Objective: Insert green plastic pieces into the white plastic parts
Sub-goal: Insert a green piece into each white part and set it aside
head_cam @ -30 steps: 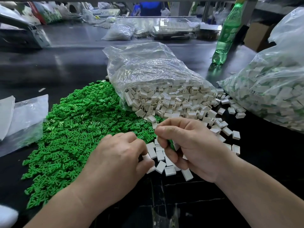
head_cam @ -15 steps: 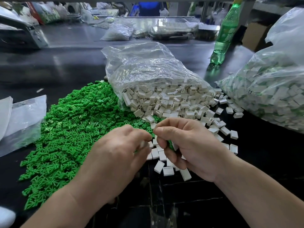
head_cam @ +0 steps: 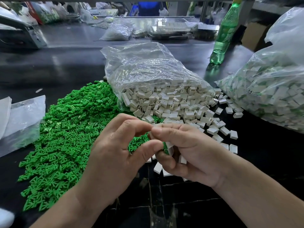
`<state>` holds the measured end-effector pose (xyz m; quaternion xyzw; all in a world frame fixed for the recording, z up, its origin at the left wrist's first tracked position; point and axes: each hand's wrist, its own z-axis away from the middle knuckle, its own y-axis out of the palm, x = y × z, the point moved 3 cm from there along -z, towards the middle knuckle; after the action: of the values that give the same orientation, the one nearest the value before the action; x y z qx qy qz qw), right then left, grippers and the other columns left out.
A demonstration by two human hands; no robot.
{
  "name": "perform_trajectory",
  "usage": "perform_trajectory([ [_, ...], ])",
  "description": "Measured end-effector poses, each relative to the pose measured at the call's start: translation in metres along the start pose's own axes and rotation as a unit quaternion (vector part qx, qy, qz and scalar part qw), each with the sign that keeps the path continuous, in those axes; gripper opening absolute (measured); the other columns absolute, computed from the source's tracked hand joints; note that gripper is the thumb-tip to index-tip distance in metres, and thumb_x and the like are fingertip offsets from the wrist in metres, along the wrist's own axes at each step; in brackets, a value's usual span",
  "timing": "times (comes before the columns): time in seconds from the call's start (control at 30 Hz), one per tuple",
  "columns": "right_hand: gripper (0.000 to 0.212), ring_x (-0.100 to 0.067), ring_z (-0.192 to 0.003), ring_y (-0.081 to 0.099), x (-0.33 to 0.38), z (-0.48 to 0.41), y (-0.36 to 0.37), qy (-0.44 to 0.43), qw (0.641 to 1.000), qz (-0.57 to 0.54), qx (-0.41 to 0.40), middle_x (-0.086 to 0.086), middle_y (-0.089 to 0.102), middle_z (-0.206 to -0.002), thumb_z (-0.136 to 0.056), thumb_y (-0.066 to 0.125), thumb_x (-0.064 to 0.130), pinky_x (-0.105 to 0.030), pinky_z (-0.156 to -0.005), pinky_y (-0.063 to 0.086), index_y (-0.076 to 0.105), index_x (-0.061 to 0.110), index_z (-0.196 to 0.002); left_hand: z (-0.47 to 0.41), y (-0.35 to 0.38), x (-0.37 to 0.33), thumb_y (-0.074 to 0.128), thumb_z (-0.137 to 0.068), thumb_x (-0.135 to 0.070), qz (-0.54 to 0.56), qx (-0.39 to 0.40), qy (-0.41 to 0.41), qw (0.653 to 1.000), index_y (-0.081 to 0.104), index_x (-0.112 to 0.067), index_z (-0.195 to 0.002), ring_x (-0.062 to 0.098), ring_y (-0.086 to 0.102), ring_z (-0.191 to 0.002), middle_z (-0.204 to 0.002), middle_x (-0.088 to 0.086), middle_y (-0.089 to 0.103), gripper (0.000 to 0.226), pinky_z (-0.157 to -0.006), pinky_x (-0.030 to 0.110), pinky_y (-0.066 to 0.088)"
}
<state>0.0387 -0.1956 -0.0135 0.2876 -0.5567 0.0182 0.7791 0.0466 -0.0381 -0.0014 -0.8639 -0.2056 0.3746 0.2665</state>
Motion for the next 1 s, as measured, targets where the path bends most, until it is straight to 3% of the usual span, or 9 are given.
perform_trajectory([
  [0.1,0.013,-0.007,-0.041,0.050,0.004,-0.003,-0.007,-0.037,0.998,-0.037,-0.027,-0.004,0.066,-0.071,-0.086,0.069,0.021,-0.015,-0.033,0.035,0.059,0.014,-0.084,-0.003,-0.005,0.017,0.041,-0.095,-0.063,-0.096,0.031,-0.056,0.993,0.063,-0.027,-0.113,-0.001,0.055,-0.091,-0.098,-0.018,0.057,0.046,-0.071,0.008,0.039],
  [0.2,0.019,-0.009,-0.044,0.049,0.006,-0.005,-0.017,-0.056,0.994,-0.067,-0.068,-0.007,0.064,-0.076,-0.080,0.077,0.019,-0.017,-0.032,0.034,0.058,0.016,-0.084,-0.002,-0.007,0.041,0.042,-0.092,-0.062,-0.270,0.121,-0.129,0.946,0.064,-0.021,-0.124,0.016,0.054,-0.104,-0.112,-0.002,0.061,0.057,-0.084,0.033,0.045],
  [0.27,0.020,-0.010,-0.044,0.046,0.006,-0.005,-0.019,-0.050,0.992,-0.063,-0.094,-0.005,0.060,-0.073,-0.080,0.075,0.022,-0.017,-0.032,0.032,0.057,0.017,-0.088,-0.001,-0.002,0.046,0.049,-0.091,-0.058,-0.327,0.179,-0.143,0.917,0.064,-0.024,-0.127,0.021,0.053,-0.110,-0.119,0.000,0.061,0.051,-0.092,0.041,0.042],
  [0.47,0.014,-0.011,-0.046,0.045,0.001,-0.007,-0.020,-0.043,0.991,-0.030,-0.126,-0.006,0.057,-0.073,-0.076,0.075,0.025,-0.018,-0.033,0.030,0.068,0.016,-0.085,-0.007,0.006,0.041,0.067,-0.087,-0.038,-0.302,0.151,-0.082,0.938,0.077,-0.027,-0.095,0.020,0.058,-0.085,-0.088,-0.005,0.064,0.016,-0.076,0.040,0.044],
  [0.57,0.014,-0.012,-0.047,0.046,0.000,-0.007,-0.021,-0.042,0.991,-0.023,-0.126,-0.008,0.058,-0.078,-0.076,0.074,0.021,-0.018,-0.033,0.030,0.073,0.014,-0.087,-0.005,0.005,0.046,0.066,-0.089,-0.036,-0.309,0.138,-0.068,0.939,0.075,-0.024,-0.091,0.021,0.057,-0.081,-0.084,-0.004,0.062,0.015,-0.073,0.040,0.044],
  [0.7,0.013,-0.012,-0.048,0.047,-0.002,-0.008,-0.020,-0.032,0.992,-0.009,-0.120,-0.009,0.060,-0.080,-0.075,0.076,0.022,-0.018,-0.034,0.031,0.075,0.014,-0.085,-0.005,0.004,0.049,0.046,-0.095,-0.032,-0.330,0.128,-0.052,0.934,0.073,-0.016,-0.086,0.024,0.055,-0.071,-0.076,-0.001,0.060,0.032,-0.066,0.039,0.044],
  [0.87,0.004,-0.012,-0.048,0.047,-0.002,-0.008,-0.019,-0.028,0.993,0.002,-0.118,-0.008,0.061,-0.078,-0.086,0.073,0.018,-0.018,-0.035,0.032,0.076,0.016,-0.088,-0.008,0.000,0.048,0.034,-0.105,-0.029,-0.227,0.066,-0.095,0.967,0.060,-0.017,-0.086,0.019,0.056,-0.058,-0.067,-0.006,0.059,0.034,-0.058,0.036,0.047],
  [0.93,0.007,-0.012,-0.047,0.046,-0.002,-0.008,-0.019,-0.030,0.992,0.004,-0.119,-0.007,0.061,-0.076,-0.091,0.069,0.014,-0.018,-0.035,0.031,0.076,0.016,-0.089,-0.007,-0.002,0.050,0.042,-0.103,-0.030,-0.075,0.029,-0.152,0.985,0.061,-0.023,-0.087,0.011,0.062,-0.057,-0.066,-0.006,0.066,0.026,-0.054,0.031,0.052],
  [1.0,0.009,-0.012,-0.046,0.045,-0.002,-0.008,-0.019,-0.031,0.992,0.003,-0.119,-0.007,0.060,-0.075,-0.093,0.068,0.012,-0.018,-0.034,0.031,0.076,0.016,-0.091,-0.004,-0.001,0.050,0.054,-0.099,-0.021,0.111,0.009,-0.229,0.967,0.066,-0.026,-0.089,0.007,0.068,-0.066,-0.077,-0.006,0.073,0.017,-0.055,0.014,0.051],
])
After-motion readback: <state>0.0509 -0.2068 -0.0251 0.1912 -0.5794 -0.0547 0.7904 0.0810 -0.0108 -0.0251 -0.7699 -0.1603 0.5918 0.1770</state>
